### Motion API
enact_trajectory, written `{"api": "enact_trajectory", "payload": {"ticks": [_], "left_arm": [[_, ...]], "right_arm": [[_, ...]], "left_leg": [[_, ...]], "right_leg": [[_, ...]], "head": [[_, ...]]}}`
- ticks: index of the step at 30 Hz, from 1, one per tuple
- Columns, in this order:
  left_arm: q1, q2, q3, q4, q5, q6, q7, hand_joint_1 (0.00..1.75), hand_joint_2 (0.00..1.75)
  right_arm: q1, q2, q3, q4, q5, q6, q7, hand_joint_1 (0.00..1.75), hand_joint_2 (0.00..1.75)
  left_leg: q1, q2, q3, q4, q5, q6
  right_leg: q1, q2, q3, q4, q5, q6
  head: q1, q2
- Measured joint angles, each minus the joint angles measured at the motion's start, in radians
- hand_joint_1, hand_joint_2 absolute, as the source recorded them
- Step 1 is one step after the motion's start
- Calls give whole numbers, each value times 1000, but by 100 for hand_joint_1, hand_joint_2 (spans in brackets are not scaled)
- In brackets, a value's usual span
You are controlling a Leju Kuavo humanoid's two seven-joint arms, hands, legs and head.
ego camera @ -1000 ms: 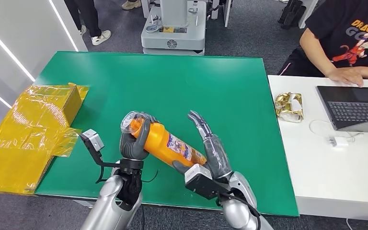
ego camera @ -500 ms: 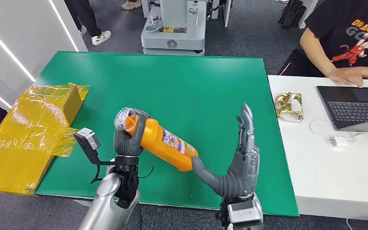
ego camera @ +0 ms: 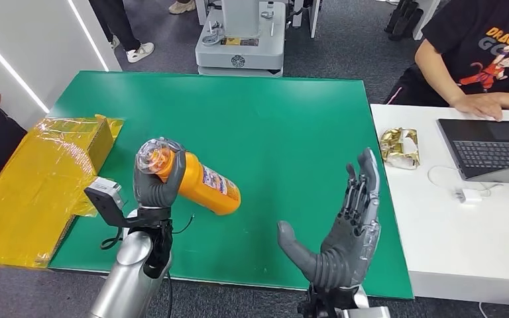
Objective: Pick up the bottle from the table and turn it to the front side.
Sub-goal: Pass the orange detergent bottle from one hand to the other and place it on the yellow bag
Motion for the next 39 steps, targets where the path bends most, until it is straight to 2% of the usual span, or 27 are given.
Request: {"api": "enact_trajectory", "payload": {"ticks": [8,16,18,22,28,39], "left_arm": [[-26,113,14,-24,-301,156,-12,175,175],[-36,263,44,-52,-734,324,61,175,175],[-37,288,50,-53,-792,343,73,175,175],[-38,318,55,-53,-853,352,92,175,175],[-60,363,55,-53,-1020,375,164,175,175],[-121,377,23,-16,-1299,337,295,175,175]], "right_arm": [[0,0,4,-2,-58,41,-26,0,175],[1,-2,5,-2,-90,75,-38,0,175],[3,-3,5,-2,-92,75,-38,0,175],[10,-6,5,-4,-91,75,-39,0,175],[28,-12,2,-25,-80,77,-33,0,175],[32,-12,-4,-29,-89,93,-20,0,175]], "left_leg": [[1,0,1,0,0,0],[1,1,1,0,0,0],[0,0,1,0,0,0],[0,1,1,0,0,0],[0,1,1,0,0,0],[0,1,1,0,1,-1]], "right_leg": [[0,0,0,1,0,0],[0,1,0,1,0,-1],[0,1,0,1,0,-1],[0,1,0,1,0,-1],[0,1,0,1,0,-1],[0,1,0,1,0,-1]], "head": [[0,0],[0,0],[0,0],[0,0],[0,0],[0,0]]}}
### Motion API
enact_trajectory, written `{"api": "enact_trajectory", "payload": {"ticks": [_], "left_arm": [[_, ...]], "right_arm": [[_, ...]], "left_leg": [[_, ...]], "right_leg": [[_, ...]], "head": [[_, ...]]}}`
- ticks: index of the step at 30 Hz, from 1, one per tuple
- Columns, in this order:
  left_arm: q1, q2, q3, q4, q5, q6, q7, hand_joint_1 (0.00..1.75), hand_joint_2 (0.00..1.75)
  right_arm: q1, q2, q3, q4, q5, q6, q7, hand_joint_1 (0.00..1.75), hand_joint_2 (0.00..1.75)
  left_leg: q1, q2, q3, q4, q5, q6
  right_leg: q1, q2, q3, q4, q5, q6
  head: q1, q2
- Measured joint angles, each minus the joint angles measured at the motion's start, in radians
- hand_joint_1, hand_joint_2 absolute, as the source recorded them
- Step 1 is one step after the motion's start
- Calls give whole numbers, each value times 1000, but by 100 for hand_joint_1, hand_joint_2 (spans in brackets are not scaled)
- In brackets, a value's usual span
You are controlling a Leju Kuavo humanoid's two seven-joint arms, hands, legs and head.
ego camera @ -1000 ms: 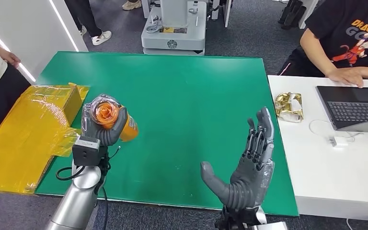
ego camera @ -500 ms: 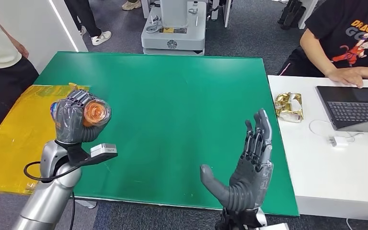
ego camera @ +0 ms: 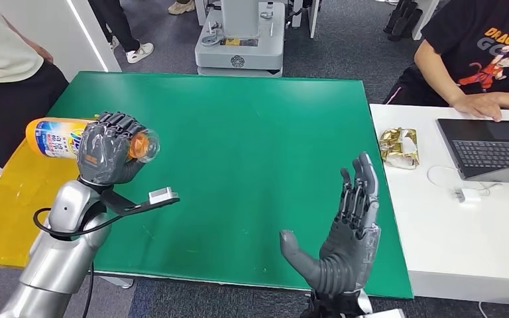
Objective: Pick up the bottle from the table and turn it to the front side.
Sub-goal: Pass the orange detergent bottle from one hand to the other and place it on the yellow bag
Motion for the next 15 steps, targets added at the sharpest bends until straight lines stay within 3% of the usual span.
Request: {"api": "enact_trajectory", "payload": {"ticks": [7,15], "left_arm": [[-21,17,-18,34,-41,-36,23,175,175],[-61,71,-41,164,-103,-159,44,175,175]], "right_arm": [[0,0,0,-1,-3,1,3,0,175],[5,0,-6,-7,-7,2,4,0,175]], "left_leg": [[0,0,0,0,0,0],[0,1,0,0,0,-1]], "right_leg": [[0,0,0,0,0,0],[0,1,0,0,0,0]], "head": [[0,0],[0,0]]}}
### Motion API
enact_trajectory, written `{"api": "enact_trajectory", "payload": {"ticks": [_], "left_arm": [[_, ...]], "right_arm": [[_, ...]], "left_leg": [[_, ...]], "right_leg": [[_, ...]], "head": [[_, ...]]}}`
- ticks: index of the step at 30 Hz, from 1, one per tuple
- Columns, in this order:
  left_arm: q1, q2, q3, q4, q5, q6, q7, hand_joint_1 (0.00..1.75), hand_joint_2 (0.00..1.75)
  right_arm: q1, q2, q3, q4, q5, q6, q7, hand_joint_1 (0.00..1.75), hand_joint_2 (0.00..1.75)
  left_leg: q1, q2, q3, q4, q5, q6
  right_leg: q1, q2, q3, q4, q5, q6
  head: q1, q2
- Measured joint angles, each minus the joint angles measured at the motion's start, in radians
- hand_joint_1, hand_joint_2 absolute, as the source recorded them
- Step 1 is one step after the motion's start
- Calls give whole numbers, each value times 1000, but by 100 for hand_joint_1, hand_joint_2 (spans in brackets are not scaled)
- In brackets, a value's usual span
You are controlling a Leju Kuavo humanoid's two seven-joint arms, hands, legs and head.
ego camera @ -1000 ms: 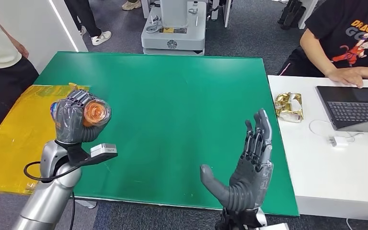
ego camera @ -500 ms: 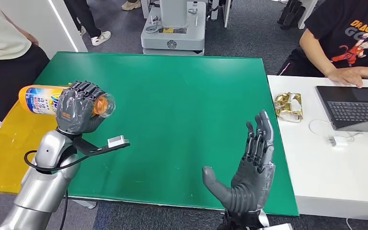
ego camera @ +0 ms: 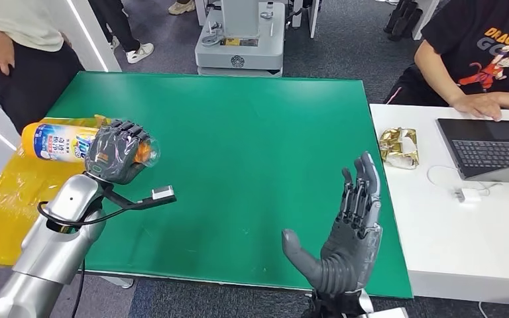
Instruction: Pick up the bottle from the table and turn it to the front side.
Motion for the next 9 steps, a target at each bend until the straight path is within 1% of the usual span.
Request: {"api": "enact_trajectory", "payload": {"ticks": [4,9], "left_arm": [[-40,16,-13,116,-19,-71,8,175,175],[-67,17,-25,220,-45,-109,19,175,175]], "right_arm": [[7,0,-4,-9,7,1,1,0,175],[10,0,-7,-18,16,4,8,0,175]], "left_leg": [[0,0,0,0,0,0],[0,0,0,0,0,0]], "right_leg": [[0,0,0,0,0,0],[0,0,0,0,0,-1]], "head": [[0,0],[0,0]]}}
